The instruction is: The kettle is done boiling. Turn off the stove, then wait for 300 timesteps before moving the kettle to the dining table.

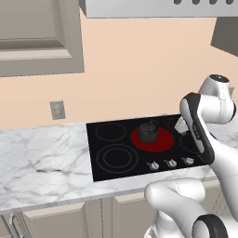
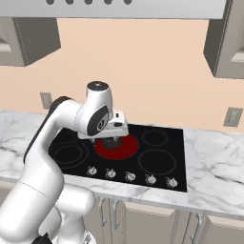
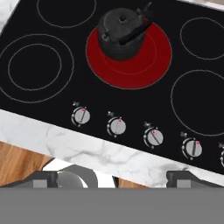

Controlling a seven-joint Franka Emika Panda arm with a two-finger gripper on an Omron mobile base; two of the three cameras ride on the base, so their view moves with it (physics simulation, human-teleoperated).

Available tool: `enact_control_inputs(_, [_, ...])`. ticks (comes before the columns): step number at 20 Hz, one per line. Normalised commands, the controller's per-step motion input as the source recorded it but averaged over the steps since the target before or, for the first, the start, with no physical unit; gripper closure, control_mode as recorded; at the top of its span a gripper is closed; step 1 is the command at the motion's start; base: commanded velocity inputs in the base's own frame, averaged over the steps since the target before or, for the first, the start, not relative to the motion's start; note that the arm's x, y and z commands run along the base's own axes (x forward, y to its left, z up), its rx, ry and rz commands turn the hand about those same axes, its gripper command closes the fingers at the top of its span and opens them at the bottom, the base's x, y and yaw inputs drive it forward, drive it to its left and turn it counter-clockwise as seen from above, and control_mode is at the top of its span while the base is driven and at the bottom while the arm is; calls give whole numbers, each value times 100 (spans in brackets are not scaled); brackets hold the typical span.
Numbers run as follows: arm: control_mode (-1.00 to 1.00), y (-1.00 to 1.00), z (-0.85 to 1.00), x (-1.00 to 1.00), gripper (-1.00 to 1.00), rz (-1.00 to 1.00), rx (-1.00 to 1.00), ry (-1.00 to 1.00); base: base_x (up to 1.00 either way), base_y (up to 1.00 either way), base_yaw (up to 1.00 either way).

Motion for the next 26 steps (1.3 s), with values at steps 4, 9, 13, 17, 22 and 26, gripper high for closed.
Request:
enact_control_inputs(4, [-100, -39, -46, -3, -100, 9, -5, 0, 0, 0, 0])
enact_control_inputs(9, [-100, -39, -48, 0, -100, 9, -8, 0, 0, 0, 0])
enact_control_inputs(13, [-100, -34, -48, 0, -100, 8, -9, 1, 0, 0, 0])
enact_control_inputs(17, [-100, -31, -42, 0, -100, 5, -7, 4, 0, 0, 0])
enact_control_inputs(22, [-100, -14, -21, 8, -100, 2, -2, 0, 0, 0, 0])
enact_control_inputs(26, [-100, -9, -16, 17, -100, 1, 0, 0, 0, 0, 0])
